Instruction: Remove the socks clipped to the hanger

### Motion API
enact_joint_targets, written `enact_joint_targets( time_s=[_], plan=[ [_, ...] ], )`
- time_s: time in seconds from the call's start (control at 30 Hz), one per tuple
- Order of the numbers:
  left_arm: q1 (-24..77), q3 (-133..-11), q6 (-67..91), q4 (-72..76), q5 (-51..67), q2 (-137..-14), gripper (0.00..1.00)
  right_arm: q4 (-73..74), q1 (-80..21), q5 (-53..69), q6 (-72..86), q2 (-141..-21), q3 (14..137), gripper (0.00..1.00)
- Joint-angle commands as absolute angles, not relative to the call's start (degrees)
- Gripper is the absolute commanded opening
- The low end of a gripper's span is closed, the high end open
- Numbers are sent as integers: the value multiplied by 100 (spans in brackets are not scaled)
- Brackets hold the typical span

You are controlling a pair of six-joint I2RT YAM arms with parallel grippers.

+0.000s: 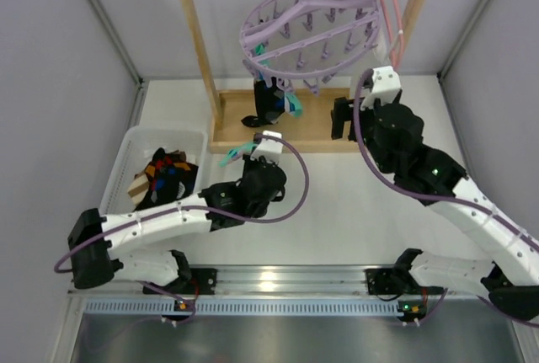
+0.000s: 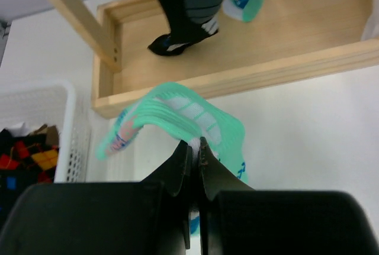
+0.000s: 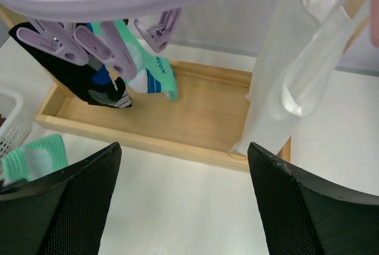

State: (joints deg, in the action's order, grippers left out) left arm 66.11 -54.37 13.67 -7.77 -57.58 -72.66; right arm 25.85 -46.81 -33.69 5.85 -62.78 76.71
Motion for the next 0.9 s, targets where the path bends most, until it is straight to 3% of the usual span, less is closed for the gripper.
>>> enact_joint_targets(
  time_s=[0.0, 0.2, 0.33, 0.47, 0.5, 0.6, 0.87],
  plan=[
    [6233, -5783, 2390, -2275, -5819, -6602, 0, 2294, -4641, -3356, 966, -5627, 7314, 84],
    [4838, -6353, 2496, -3145, -5265, -5863, 0, 2197, -4641, -3612, 1195, -4941, 6610, 96],
    [3764, -7371, 2172, -3577, -4774, -6090, 0, 2232, -4632, -3674, 1213, -4852, 6478, 99],
    [2070, -8076, 1977, -3902, -2417, -6556, 0, 2241, -4632, -3665, 1257, -4808, 6443, 99],
    [1256, -8138, 2021, -3963, -2078, -6635, 0, 2198, -4641, -3639, 1266, -4773, 6416, 99],
    [93, -8122, 2275, -4026, -1294, -6934, 0, 2031, -4641, -3499, 1309, -4676, 6249, 99],
    [-290, -6532, 3223, -3358, -1116, -7785, 0, 1723, -4641, -3208, 1406, -4562, 5687, 99]
  ],
)
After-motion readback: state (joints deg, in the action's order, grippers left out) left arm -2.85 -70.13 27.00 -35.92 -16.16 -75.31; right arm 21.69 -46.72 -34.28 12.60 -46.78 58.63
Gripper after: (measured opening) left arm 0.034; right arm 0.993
